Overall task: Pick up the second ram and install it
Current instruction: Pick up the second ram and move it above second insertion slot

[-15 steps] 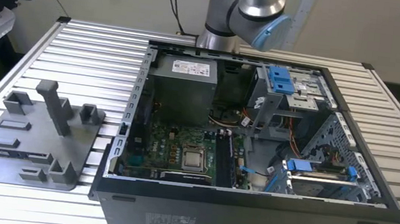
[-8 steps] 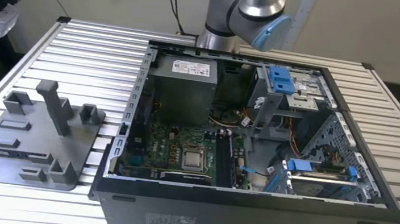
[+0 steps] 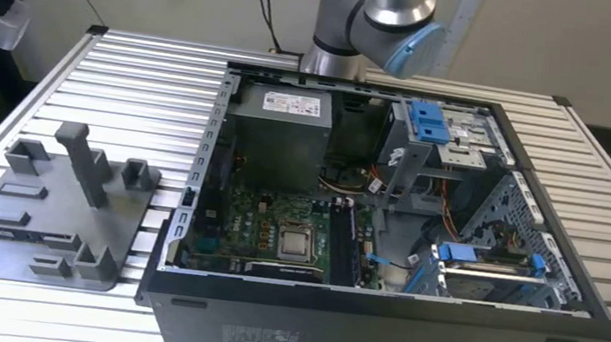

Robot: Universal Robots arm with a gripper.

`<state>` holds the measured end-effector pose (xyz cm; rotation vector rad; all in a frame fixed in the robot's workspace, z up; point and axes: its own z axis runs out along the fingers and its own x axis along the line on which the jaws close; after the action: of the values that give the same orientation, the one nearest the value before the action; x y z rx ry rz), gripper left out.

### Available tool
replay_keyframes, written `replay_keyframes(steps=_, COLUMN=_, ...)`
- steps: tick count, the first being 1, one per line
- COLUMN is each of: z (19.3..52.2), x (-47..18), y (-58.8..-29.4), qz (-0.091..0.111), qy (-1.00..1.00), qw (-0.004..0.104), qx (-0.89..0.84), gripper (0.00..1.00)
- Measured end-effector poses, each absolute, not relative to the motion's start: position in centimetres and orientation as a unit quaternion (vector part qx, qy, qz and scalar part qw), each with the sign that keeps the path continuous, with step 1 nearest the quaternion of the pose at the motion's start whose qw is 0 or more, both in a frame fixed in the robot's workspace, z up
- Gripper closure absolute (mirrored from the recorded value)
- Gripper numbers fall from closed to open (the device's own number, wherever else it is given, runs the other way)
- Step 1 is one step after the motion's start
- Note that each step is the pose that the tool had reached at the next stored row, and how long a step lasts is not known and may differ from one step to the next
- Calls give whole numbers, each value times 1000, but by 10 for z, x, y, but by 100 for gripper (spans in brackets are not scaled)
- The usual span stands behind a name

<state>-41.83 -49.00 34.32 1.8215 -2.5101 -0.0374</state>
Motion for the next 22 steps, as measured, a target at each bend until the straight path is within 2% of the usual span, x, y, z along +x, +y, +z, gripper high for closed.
replay_keyframes(steps=22, z=343, x=-418, y=-490, qz=-10, qy=-748, qw=20, qx=663, gripper=89)
